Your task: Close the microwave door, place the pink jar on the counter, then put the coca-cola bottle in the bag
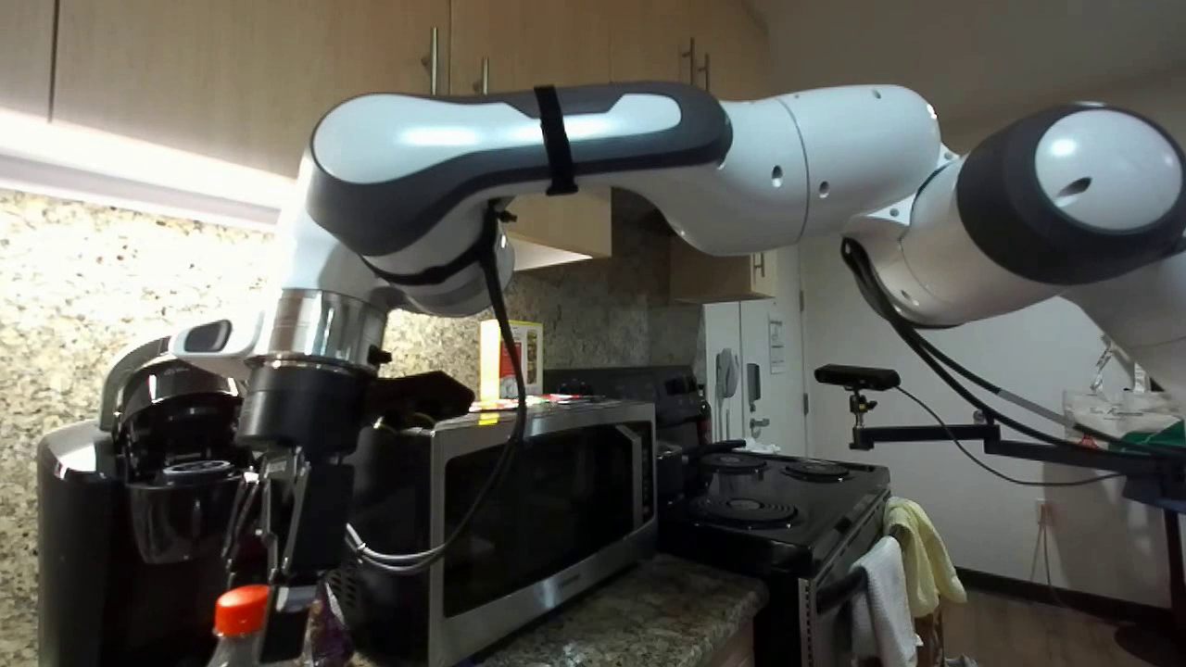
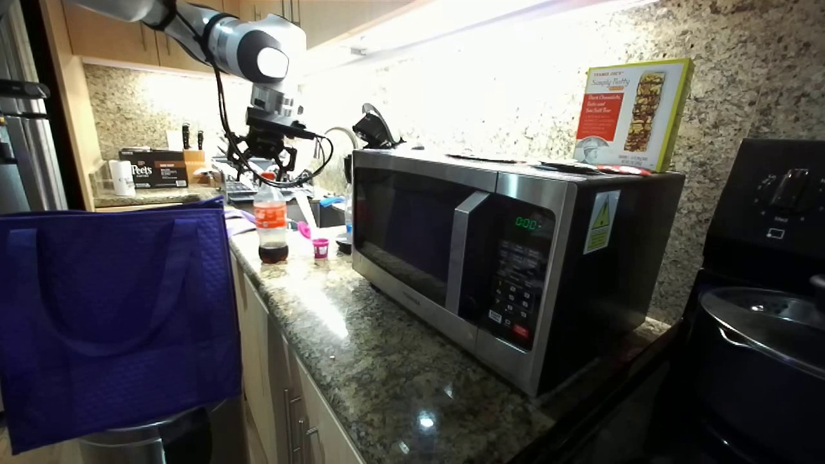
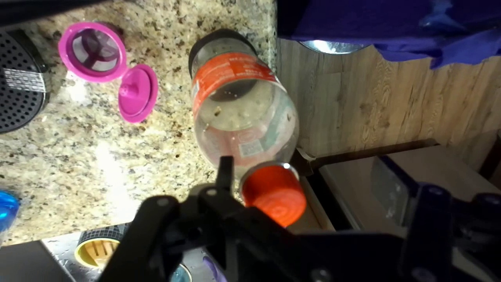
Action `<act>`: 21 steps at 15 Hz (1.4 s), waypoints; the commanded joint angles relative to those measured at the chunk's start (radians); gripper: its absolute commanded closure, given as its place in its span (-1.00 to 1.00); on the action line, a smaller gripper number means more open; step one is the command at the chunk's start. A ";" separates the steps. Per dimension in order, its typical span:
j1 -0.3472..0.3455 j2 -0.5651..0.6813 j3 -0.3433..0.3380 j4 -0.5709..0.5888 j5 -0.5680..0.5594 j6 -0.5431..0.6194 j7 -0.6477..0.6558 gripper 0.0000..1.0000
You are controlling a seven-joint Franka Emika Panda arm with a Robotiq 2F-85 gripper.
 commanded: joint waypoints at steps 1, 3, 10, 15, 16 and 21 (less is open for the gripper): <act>0.011 0.012 -0.010 0.038 -0.029 -0.032 -0.010 -0.20; 0.009 0.011 -0.010 0.033 -0.034 -0.023 -0.023 0.07; 0.007 0.013 -0.010 0.026 -0.028 -0.010 -0.024 -0.06; 0.004 0.019 -0.009 0.025 -0.025 -0.003 -0.029 -0.57; 0.003 0.019 -0.009 0.022 -0.023 0.001 -0.031 -0.68; 0.005 0.017 -0.010 0.015 -0.023 0.001 -0.030 -1.00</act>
